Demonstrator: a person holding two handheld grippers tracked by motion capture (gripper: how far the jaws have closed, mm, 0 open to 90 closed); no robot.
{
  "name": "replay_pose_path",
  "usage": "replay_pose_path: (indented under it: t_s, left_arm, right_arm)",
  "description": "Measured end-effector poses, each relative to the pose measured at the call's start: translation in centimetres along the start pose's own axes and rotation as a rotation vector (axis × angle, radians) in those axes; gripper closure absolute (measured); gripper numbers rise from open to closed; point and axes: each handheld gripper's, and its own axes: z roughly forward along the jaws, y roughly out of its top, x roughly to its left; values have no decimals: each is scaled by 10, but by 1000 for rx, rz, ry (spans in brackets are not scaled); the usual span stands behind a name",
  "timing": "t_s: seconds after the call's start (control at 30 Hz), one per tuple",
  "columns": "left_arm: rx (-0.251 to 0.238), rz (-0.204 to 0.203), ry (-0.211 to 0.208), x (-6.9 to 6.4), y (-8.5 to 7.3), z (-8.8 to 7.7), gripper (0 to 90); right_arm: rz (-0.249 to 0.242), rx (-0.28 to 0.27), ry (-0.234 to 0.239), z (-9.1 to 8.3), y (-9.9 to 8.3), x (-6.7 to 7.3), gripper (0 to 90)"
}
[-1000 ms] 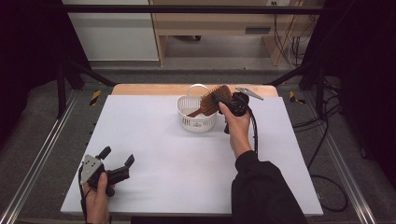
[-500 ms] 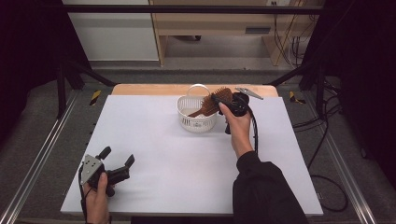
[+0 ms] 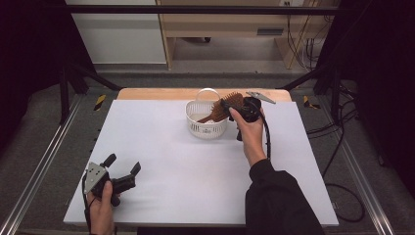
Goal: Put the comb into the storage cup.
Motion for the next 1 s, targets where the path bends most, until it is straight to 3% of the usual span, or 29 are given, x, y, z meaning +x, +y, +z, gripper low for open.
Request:
replay_pose_path:
  t_s: [0.17,0.57,0.73,1.0]
  left_arm:
    - [0,0,0,0,0,0,15]
    - [-1,0,0,0,0,0,15]
    - [-2,2,0,0,0,0,15]
    - [-2,2,1,0,0,0,15]
  right_arm:
    - [-3,-8,-15,-3,2,-1,59]
    - [-93,-61,-80,-10,5,5,69]
    - [-91,-84,-86,-13,6,6,63]
    - [-148,-126,-127,-22,7,10,79]
